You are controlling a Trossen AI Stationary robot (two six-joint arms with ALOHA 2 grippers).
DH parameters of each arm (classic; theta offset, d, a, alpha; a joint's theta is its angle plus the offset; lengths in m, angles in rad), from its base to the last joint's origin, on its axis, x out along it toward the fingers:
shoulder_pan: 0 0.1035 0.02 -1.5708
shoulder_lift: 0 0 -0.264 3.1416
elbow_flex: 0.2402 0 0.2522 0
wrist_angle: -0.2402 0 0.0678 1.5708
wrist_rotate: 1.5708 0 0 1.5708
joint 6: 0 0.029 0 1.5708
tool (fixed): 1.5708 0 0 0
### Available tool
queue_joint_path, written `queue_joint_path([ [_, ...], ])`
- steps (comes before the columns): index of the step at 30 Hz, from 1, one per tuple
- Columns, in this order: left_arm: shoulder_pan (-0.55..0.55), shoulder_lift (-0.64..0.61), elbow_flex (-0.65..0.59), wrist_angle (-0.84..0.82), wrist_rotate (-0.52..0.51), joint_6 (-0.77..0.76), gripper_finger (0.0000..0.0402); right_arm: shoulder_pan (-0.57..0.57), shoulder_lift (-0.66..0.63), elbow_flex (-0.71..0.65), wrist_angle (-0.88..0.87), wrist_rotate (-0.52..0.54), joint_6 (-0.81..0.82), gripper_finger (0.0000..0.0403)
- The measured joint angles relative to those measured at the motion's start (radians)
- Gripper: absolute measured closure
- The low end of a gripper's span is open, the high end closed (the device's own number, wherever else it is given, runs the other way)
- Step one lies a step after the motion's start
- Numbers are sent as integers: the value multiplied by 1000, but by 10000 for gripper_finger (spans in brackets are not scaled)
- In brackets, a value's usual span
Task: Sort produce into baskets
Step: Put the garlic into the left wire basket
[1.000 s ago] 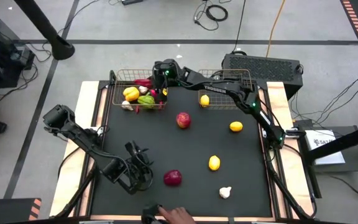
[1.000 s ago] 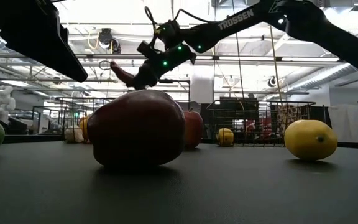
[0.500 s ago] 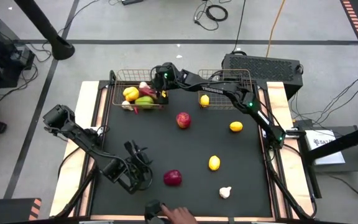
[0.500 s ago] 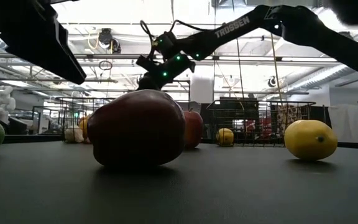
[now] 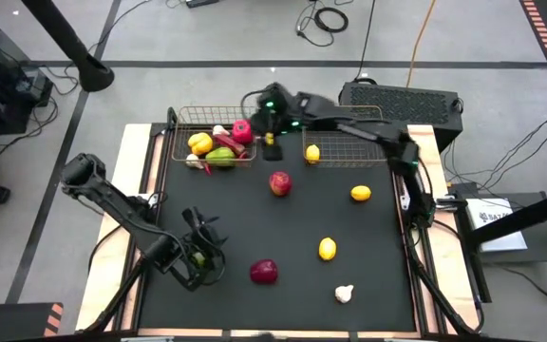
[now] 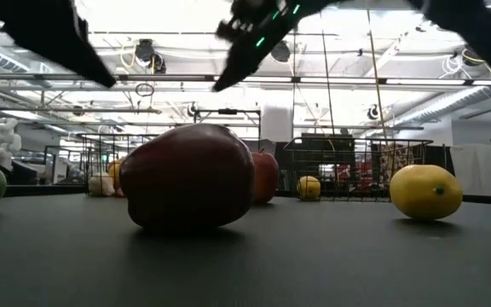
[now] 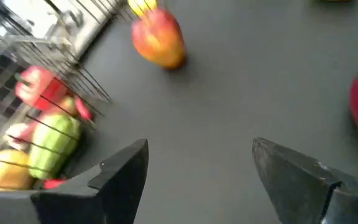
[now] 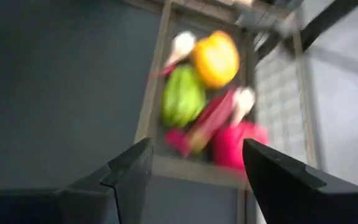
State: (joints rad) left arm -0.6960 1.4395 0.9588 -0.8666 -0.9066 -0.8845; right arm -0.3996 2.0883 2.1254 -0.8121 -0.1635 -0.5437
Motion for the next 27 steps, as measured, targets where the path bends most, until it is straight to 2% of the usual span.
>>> queue_joint_path([
  [3, 1, -46, 0, -11, -67, 9, 107, 11, -105, 0, -208, -6, 78, 163],
  [7, 1, -109, 22, -4, -114, 75, 107, 37, -221, 0, -432, -96, 200, 163],
  [11, 1, -156, 59, -2, -119, 147, 107, 106, -327, -82, -531, -128, 287, 163],
  [15, 1, -175, 81, -3, -126, 168, 107, 203, -460, -272, -445, -127, 356, 163],
  [21, 1, -178, 81, -7, -126, 205, 107, 343, -673, -680, -205, -114, 489, 163],
  [27, 3, -170, 82, -4, -126, 189, 107, 436, -818, -1057, 46, -12, 662, 163],
])
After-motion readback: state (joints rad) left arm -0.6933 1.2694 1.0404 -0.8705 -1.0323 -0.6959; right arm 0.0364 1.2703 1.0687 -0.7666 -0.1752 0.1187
